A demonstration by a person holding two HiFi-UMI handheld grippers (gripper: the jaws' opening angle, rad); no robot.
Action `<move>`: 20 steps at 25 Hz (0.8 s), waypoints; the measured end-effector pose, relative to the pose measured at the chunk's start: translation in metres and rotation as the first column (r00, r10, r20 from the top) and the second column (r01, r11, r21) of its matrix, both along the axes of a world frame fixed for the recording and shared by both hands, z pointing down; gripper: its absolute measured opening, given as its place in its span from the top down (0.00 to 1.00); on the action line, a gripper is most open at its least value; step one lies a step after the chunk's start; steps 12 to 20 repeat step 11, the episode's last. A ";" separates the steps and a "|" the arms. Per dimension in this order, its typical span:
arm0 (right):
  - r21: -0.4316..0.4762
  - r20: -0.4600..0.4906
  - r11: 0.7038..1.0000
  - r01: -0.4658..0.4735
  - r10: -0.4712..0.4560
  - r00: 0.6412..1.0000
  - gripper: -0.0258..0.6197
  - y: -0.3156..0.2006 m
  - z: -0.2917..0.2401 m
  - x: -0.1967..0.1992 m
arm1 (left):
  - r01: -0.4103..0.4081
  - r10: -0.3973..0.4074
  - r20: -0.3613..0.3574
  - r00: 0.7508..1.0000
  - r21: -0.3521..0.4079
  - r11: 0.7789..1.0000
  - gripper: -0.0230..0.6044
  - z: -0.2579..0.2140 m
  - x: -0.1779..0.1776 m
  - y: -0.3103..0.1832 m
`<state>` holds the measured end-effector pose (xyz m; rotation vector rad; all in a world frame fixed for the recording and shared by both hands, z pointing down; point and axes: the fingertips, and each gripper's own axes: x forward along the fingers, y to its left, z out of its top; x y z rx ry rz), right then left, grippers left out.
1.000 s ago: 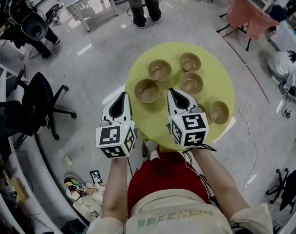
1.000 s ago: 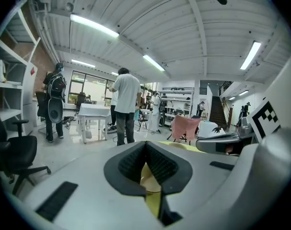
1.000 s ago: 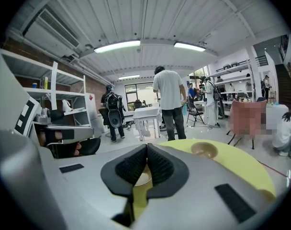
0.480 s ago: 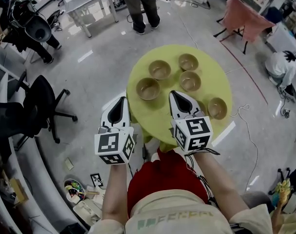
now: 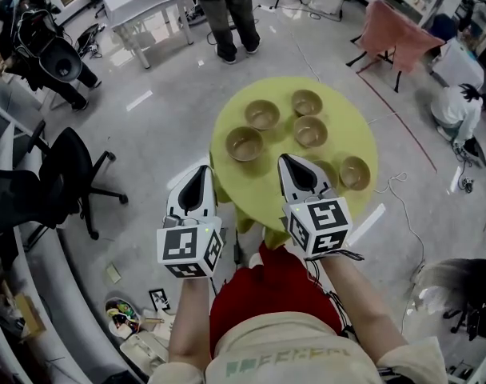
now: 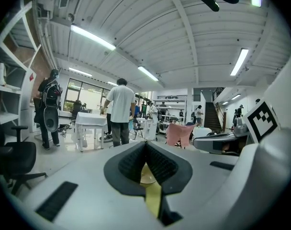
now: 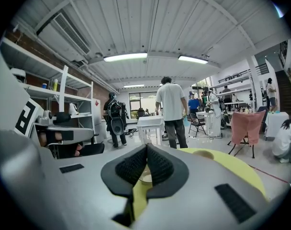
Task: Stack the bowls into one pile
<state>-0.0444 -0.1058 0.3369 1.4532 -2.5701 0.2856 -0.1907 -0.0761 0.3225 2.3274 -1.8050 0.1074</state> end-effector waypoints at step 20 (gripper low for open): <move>0.023 0.017 1.000 -0.008 0.008 1.000 0.91 0.031 -0.013 0.002 | -0.001 0.002 -0.008 1.000 0.033 0.999 0.93 -0.019 -0.003 0.030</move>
